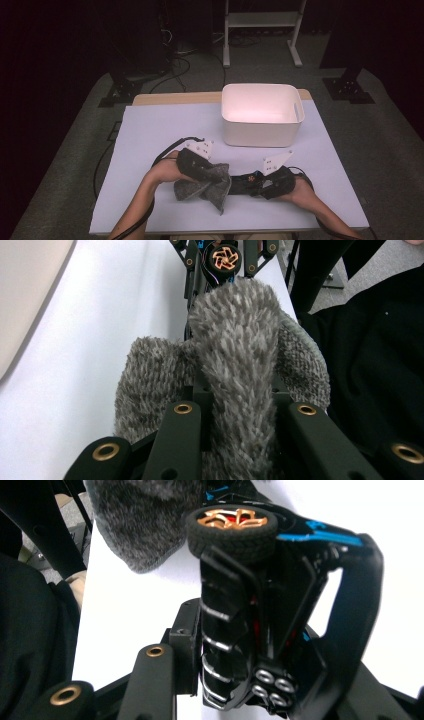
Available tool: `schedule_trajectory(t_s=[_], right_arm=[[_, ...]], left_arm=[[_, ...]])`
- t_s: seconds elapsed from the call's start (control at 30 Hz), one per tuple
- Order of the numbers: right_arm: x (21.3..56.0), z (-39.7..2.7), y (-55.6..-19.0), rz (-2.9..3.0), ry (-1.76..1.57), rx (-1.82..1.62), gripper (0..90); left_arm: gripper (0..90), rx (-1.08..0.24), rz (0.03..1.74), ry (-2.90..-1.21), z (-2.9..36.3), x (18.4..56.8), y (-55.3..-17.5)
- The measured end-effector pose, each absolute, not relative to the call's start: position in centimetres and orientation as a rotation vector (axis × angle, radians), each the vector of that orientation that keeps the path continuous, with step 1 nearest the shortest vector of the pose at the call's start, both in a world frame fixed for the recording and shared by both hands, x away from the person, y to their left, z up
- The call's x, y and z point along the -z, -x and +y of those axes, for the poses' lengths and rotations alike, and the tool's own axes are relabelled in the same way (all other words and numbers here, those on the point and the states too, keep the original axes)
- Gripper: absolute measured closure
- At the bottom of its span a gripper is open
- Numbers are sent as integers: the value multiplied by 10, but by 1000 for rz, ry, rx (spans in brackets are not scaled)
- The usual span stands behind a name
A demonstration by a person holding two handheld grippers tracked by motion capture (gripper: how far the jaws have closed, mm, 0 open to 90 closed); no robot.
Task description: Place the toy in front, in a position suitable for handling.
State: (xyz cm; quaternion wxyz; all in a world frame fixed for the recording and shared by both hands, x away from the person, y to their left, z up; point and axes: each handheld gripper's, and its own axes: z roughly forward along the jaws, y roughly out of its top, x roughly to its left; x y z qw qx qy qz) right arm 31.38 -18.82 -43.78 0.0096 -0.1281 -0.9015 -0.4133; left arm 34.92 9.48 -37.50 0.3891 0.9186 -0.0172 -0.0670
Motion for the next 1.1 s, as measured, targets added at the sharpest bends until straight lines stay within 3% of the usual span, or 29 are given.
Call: schedule_trajectory(t_s=[0.43,0.6,0.83,1.1], right_arm=[[441,-203,-316,-2827,468,1278,482],[436,-196,-314,-2846,424,1273,484],[432,-181,-315,-2910,335,1222,559],[431,-180,-318,-2905,327,1200,552]], left_arm=[[758,192,-83,-2352,72,380,-348],[757,185,-102,-2371,66,379,-348],[758,166,-122,-2420,72,370,-350],[758,157,-61,-2423,86,375,-350]])
